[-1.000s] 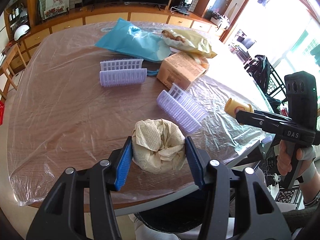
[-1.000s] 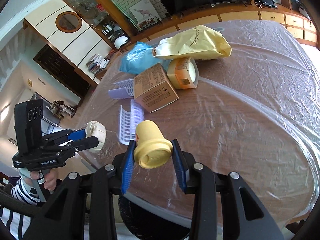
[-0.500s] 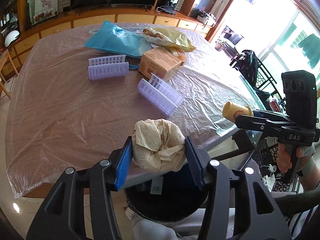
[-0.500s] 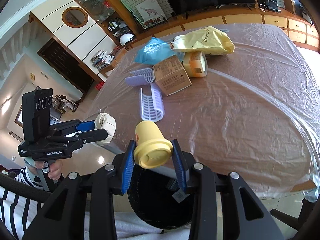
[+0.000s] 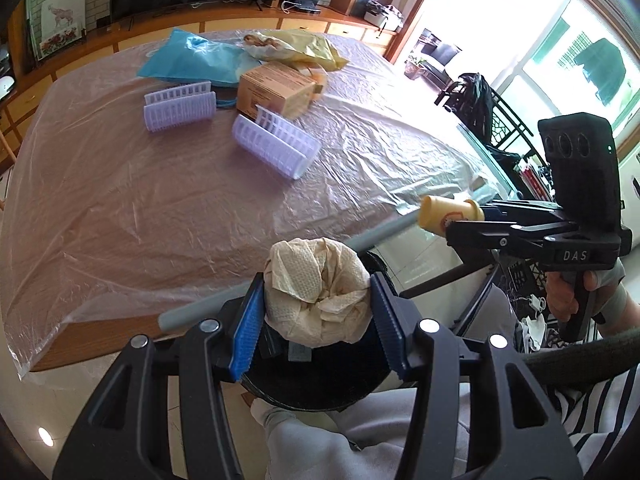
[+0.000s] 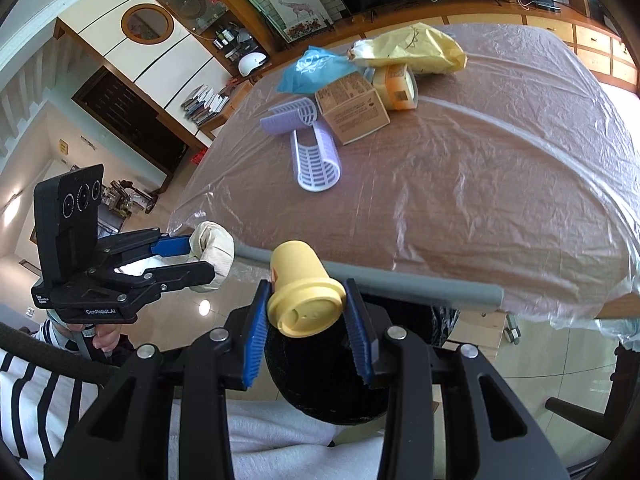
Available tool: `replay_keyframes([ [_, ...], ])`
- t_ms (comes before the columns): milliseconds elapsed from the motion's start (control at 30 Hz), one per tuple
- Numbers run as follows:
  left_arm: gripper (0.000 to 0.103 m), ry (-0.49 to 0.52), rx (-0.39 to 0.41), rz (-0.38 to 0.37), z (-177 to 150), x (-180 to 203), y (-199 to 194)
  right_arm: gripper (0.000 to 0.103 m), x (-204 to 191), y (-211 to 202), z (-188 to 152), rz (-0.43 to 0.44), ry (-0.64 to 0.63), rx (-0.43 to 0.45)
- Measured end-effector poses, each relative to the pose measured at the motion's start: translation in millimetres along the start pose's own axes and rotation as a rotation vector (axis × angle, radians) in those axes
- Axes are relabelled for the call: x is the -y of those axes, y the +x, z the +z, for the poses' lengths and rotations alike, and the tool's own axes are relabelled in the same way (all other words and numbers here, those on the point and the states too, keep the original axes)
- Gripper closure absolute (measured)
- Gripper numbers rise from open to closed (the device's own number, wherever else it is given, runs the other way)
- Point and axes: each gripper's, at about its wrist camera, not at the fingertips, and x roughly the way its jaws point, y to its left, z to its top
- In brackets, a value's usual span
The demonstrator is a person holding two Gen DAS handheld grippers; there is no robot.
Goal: Collect trash
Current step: 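Carry the tissue and yellow cup with both tools over the black bin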
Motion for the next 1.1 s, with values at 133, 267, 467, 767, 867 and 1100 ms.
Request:
replay_keyframes([
  [133,0.051,0.026,-0.025,-0.011,-6.5,8.7,3.7,0.067,-4.5,6.0,-7.7,0.002,-0.008,-0.027],
  [267,0.051,0.054,-0.05,-0.014,-11.2,16.0,10.3,0.067,-6.4,7.8,-15.0,0.003,-0.008,-0.046],
  [467,0.051,0.082,-0.092,-0.008,-19.0,20.3,23.6,0.067,-4.2,14.7,-22.3,-0.01,-0.01,-0.079],
  [767,0.051,0.073,-0.133,0.007,-30.1,15.4,38.6,0.067,-5.3,27.5,-33.3,-0.053,-0.022,-0.125],
  [867,0.051,0.073,-0.145,0.019,-32.5,12.4,45.4,0.067,-4.1,34.1,-36.4,-0.072,-0.023,-0.139],
  [1100,0.051,0.07,-0.169,0.046,-38.2,9.5,59.9,0.067,-4.7,50.9,-41.4,-0.119,-0.04,-0.169],
])
